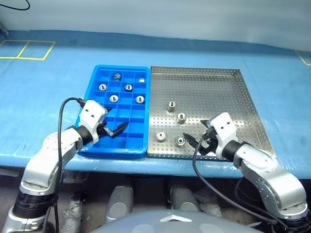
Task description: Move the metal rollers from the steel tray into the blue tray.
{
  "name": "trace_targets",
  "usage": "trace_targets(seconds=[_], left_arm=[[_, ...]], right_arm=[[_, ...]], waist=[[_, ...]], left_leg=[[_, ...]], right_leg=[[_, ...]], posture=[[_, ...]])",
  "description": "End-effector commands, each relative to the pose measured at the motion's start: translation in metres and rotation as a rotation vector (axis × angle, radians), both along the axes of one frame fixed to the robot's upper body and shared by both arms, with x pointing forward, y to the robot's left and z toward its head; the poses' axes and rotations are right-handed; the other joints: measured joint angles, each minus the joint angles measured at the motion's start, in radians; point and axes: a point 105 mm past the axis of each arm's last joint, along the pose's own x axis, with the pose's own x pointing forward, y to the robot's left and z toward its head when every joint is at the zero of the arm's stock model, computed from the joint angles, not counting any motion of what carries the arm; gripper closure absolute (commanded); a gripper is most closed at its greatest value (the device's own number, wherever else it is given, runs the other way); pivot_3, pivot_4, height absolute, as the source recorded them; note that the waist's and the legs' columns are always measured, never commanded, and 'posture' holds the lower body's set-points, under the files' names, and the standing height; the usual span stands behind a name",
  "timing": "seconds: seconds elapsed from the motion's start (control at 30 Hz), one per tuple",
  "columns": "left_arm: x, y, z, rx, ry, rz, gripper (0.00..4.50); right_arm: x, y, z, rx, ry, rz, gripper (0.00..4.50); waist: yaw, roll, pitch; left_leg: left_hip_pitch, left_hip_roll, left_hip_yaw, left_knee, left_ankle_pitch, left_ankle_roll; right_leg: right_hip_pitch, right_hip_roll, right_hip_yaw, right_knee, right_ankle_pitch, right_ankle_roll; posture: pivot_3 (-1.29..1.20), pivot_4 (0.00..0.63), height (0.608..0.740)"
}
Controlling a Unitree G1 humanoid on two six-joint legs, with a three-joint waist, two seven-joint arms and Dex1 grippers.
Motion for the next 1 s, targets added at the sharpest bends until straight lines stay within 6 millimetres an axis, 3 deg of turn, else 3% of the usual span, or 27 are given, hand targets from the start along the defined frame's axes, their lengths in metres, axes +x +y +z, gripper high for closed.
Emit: trace_targets(seconds=[0.03,0.27,0.43,0.73,1.0], left_arm=[[0.005,-0.008,0.020,0.005,-0.077,-0.043,0.01],[0.026,-0.017,0.042,0.025,-0.130,-0.139,0.01],[0.048,-0.029,0.042,0.078,-0.106,-0.230,0.01],[0.101,-0.076,0.030,0.167,-0.015,-0.422,0.01],[0.121,-0.121,0.018,0.191,0.028,-0.544,0.01]], right_arm=[[0.000,0.003,0.010,-0.002,-0.050,0.009,0.02],[-0.001,0.002,0.010,0.001,-0.058,-0.012,0.02],[-0.001,0.004,0.008,0.008,-0.057,-0.020,0.02],[0.001,0.005,0.008,0.016,-0.070,-0.043,0.02],[-0.001,0.003,0.008,0.020,-0.083,-0.086,0.02]], waist=[[0.001,0.000,0.000],[-0.003,0.000,0.000],[-0.010,0.000,0.000],[-0.018,0.000,0.000],[-0.036,0.000,0.000]], left_leg=[[0.000,0.000,0.000,0.000,0.000,0.000],[0.000,0.000,0.000,0.001,0.000,0.000],[0.000,-0.001,0.000,0.001,0.000,0.000],[-0.003,-0.002,-0.001,0.007,-0.001,0.001],[-0.006,-0.002,0.000,0.015,-0.003,0.005]], right_leg=[[0.000,0.000,0.000,0.000,0.000,0.000],[0.001,0.000,0.000,0.000,0.000,0.001],[0.001,0.000,0.000,0.000,0.001,0.001],[0.001,0.000,0.001,0.000,0.002,0.004],[0.001,0.001,0.001,0.000,0.004,0.006]], posture=[[0.03,0.150,0.740],[0.00,0.150,0.740],[0.00,0.150,0.740],[-0.05,0.150,0.740],[-0.10,0.150,0.740]])
